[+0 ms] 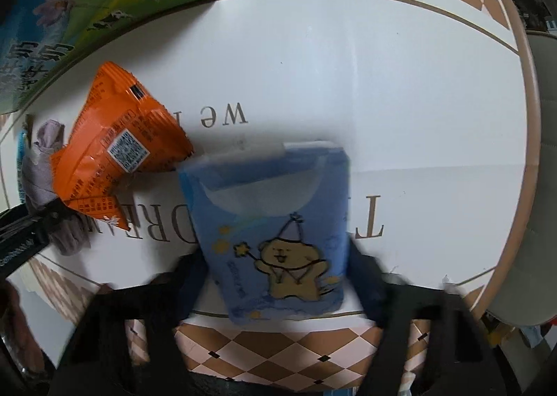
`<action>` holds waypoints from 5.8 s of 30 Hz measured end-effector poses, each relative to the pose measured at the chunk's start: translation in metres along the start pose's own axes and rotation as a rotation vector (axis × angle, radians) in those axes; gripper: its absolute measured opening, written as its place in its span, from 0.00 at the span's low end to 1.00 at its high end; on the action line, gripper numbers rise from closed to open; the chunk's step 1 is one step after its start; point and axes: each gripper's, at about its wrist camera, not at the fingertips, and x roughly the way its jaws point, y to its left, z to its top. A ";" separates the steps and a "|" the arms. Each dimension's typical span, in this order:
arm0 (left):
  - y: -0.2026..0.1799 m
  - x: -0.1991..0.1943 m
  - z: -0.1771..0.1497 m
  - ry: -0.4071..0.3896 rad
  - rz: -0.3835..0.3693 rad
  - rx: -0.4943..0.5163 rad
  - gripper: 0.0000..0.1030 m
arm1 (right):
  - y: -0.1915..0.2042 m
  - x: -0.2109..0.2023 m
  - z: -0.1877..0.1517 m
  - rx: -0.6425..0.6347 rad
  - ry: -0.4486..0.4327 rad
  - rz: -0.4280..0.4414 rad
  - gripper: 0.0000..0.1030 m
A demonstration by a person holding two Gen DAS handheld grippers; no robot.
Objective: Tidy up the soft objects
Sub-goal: 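Grasp the lilac cloth with the left tool while the right tool grasps the blue tissue pack, then place the cloth and tissue pack into the box and open both tools, then grasp the blue stick pack with the left tool while the right tool grasps the orange snack bag, then drop the stick pack and orange bag into the box and open both tools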
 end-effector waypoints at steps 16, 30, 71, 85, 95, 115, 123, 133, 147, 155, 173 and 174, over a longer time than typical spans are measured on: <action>0.039 -0.191 -0.025 -0.303 -0.123 0.018 0.30 | 0.018 -0.167 -0.055 -0.070 -0.248 0.217 0.40; 0.035 -0.168 0.117 -0.121 -0.192 0.054 0.30 | 0.107 -0.208 0.076 -0.087 -0.324 0.185 0.40; 0.015 -0.185 0.110 -0.215 -0.104 0.101 0.99 | 0.114 -0.183 0.113 -0.069 -0.286 0.016 1.00; 0.033 -0.215 0.067 -0.351 -0.052 0.063 0.99 | 0.127 -0.211 0.068 -0.086 -0.400 0.005 1.00; 0.071 -0.195 0.009 -0.442 0.115 0.027 0.99 | 0.113 -0.206 0.034 -0.043 -0.442 0.059 1.00; 0.120 0.006 0.017 -0.092 0.075 0.039 0.56 | 0.086 -0.023 0.038 0.203 -0.119 0.163 0.97; 0.090 0.000 -0.005 -0.110 0.060 0.068 0.15 | 0.098 0.001 0.045 0.244 -0.065 0.162 0.52; 0.074 -0.039 -0.046 -0.179 -0.060 -0.001 0.13 | 0.115 -0.009 -0.007 0.111 -0.118 0.109 0.37; 0.071 -0.188 -0.070 -0.405 -0.194 0.017 0.12 | 0.127 -0.123 -0.059 -0.034 -0.313 0.230 0.36; 0.074 -0.246 -0.003 -0.575 -0.120 0.058 0.12 | 0.126 -0.220 -0.030 -0.067 -0.467 0.283 0.36; 0.093 -0.142 0.170 -0.323 0.085 0.039 0.09 | 0.134 -0.189 0.202 -0.052 -0.411 0.039 0.36; 0.092 -0.139 0.173 -0.319 0.091 0.043 0.09 | 0.134 -0.183 0.211 -0.052 -0.399 0.028 0.35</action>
